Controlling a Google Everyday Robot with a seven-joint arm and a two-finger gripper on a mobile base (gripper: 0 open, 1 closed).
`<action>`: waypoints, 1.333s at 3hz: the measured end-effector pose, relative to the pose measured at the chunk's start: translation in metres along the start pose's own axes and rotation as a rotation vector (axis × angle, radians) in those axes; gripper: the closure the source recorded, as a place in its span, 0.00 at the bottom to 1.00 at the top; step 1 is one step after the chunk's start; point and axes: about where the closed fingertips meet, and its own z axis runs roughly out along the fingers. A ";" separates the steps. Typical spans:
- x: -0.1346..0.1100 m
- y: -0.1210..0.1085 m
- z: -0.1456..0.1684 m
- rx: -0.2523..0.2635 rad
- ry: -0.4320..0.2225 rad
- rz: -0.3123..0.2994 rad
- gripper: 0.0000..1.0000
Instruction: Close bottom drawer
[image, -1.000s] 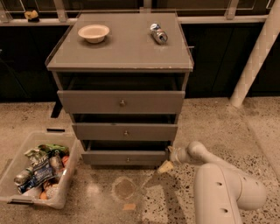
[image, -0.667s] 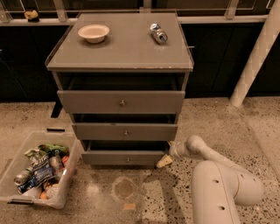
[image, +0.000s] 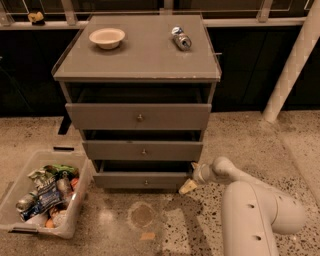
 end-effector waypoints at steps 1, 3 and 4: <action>0.031 0.047 0.004 -0.048 0.052 0.060 0.00; 0.032 0.063 0.016 -0.133 0.088 0.110 0.00; 0.037 0.070 0.016 -0.134 0.079 0.107 0.00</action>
Offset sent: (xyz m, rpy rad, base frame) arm -0.0325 -0.0022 -0.0153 -0.0097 0.0578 -0.0231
